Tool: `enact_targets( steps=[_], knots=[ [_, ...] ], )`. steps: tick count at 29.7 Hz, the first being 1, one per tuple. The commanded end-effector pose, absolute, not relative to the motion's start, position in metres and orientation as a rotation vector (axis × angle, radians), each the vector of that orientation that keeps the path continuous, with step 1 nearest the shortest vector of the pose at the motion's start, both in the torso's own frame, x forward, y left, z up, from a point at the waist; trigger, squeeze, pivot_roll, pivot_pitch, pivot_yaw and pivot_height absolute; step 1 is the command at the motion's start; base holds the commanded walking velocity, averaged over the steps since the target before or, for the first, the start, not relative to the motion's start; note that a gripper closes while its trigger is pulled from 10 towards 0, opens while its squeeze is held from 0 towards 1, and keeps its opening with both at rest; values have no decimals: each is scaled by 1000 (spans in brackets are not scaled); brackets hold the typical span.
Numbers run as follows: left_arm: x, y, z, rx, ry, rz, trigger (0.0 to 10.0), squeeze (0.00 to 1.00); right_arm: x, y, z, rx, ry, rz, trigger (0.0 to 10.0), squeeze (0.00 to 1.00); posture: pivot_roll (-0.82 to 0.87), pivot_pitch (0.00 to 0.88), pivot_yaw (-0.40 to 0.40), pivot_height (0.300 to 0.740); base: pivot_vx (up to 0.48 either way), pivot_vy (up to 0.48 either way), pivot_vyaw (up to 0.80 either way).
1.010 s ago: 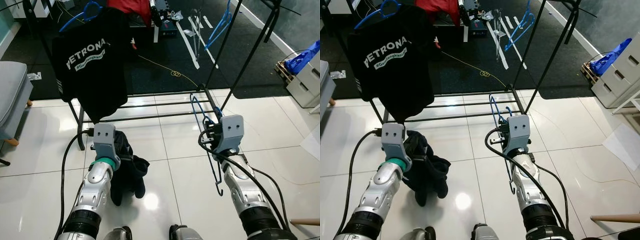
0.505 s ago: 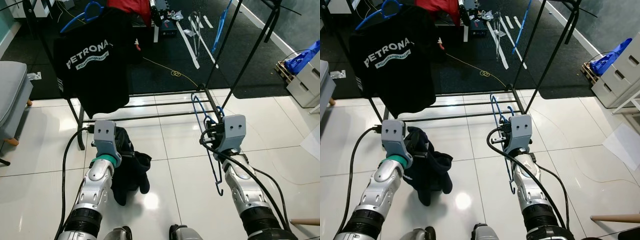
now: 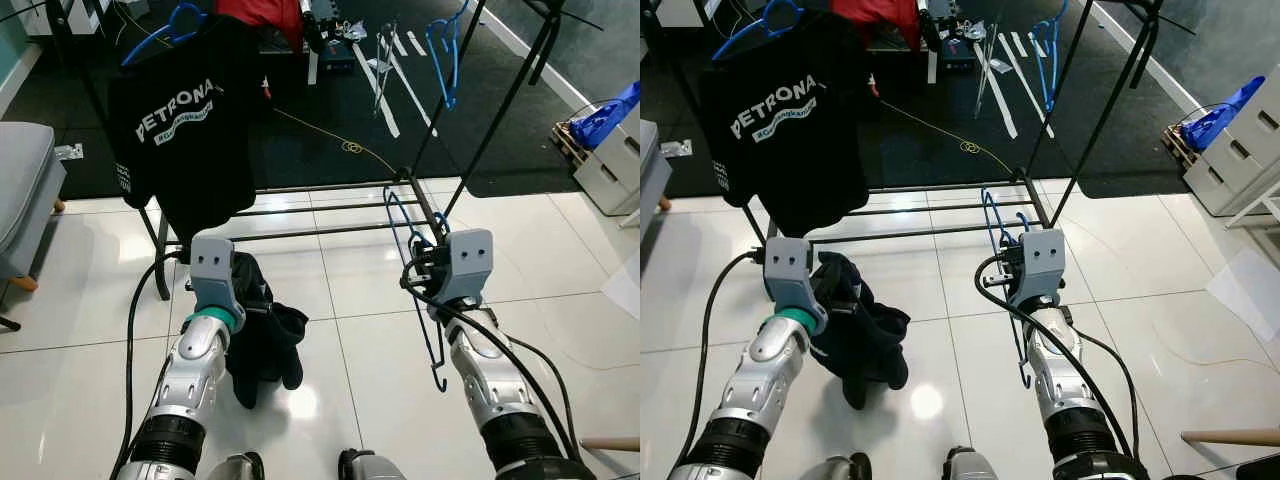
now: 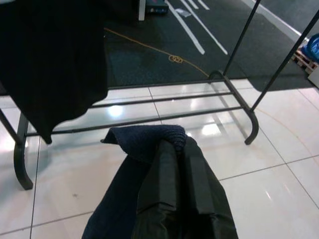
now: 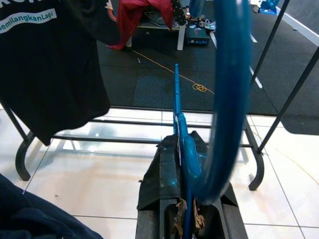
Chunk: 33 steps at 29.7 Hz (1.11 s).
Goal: Hang hanger
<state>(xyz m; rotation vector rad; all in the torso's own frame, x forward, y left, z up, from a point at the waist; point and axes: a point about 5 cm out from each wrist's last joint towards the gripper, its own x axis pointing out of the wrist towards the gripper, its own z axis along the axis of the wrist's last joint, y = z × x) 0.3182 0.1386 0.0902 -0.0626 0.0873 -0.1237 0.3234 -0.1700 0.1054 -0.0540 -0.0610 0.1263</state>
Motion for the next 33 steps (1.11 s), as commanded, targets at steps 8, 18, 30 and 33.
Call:
enact_targets(
  steps=[8,18,30,33],
  knots=[
    [318,136,95,-68,73,-149,10000,0,318,-175,98,-33,-38,100,10000,0,-75,76,13,740,0,0,0],
    [318,136,96,-69,70,-151,10000,0,317,-172,97,-27,-33,109,10000,0,-72,75,6,740,0,0,0],
    [317,136,96,-69,72,-147,10000,0,317,-170,96,-24,-31,118,10000,0,-65,67,6,740,0,0,0],
    [317,135,97,-69,69,-150,10000,0,317,-170,96,-23,-30,118,10000,0,-64,64,7,740,0,0,0]
  ],
)
